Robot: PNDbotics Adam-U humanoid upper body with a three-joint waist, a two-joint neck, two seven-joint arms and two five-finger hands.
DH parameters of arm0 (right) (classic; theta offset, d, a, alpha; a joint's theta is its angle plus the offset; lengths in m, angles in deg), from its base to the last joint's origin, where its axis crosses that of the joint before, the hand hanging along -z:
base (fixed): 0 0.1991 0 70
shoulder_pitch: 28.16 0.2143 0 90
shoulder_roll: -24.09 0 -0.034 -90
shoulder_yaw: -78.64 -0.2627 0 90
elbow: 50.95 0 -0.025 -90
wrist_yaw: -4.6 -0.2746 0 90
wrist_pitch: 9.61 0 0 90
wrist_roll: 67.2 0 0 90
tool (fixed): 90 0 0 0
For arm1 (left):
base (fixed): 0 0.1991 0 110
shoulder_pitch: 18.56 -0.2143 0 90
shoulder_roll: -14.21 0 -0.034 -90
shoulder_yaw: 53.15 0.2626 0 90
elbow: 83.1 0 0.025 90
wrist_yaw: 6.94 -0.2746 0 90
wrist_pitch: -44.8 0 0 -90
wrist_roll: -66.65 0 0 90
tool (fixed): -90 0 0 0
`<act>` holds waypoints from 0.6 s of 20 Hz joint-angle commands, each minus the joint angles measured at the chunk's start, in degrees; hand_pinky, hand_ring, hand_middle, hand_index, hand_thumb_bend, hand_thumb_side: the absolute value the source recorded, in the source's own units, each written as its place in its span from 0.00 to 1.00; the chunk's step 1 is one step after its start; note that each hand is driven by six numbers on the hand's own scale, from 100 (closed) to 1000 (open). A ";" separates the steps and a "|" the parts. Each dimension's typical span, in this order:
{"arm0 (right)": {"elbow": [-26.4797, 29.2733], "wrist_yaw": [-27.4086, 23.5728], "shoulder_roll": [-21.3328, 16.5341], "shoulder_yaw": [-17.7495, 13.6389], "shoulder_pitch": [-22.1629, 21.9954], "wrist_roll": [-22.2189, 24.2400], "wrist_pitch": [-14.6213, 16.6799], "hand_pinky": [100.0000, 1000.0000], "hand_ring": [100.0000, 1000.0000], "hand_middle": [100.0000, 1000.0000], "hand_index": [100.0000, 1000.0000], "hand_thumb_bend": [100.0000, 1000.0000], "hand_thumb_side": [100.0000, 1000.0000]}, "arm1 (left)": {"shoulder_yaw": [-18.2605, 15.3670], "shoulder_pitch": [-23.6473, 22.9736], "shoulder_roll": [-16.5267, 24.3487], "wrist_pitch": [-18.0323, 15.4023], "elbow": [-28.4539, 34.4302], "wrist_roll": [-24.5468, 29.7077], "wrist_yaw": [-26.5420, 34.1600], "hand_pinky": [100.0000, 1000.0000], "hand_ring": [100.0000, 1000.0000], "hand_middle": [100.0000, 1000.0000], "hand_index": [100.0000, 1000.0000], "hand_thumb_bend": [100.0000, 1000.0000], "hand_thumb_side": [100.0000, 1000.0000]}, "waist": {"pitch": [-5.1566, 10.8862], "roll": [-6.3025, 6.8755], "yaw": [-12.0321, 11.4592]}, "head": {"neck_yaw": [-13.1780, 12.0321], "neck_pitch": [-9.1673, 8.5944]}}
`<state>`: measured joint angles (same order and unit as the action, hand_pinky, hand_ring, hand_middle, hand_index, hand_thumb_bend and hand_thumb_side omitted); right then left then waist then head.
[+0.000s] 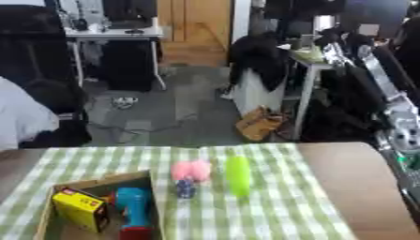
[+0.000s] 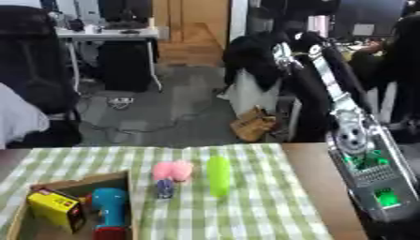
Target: Pick up objects on the table and place them in the box.
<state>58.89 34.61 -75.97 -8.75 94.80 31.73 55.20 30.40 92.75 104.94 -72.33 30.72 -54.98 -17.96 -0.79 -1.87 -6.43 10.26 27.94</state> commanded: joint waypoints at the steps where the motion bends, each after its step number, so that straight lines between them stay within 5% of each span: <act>1: -2.27 4.12 -1.44 1.62 2.35 5.13 -0.74 0.84 0.85 0.79 0.91 0.02 1.00 | 0.26 0.55 0.95 0.10 0.77 0.51 0.38 0.83 0.86 0.83 0.89 0.12 1.00 | 1.69 -1.05 -0.23 | 0.82 0.47; 12: -17.05 7.66 -6.60 11.22 7.71 19.01 2.16 0.87 0.87 0.82 0.90 0.00 1.00 | 0.97 0.51 0.95 0.29 0.77 1.44 1.08 0.83 0.86 0.83 0.88 0.12 1.00 | 3.14 -1.96 -1.33 | 2.72 1.45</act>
<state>43.23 42.32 -80.20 2.01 101.18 49.34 56.99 31.38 92.72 104.90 -72.09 30.73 -53.80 -17.18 1.00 -3.01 -7.81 12.69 29.06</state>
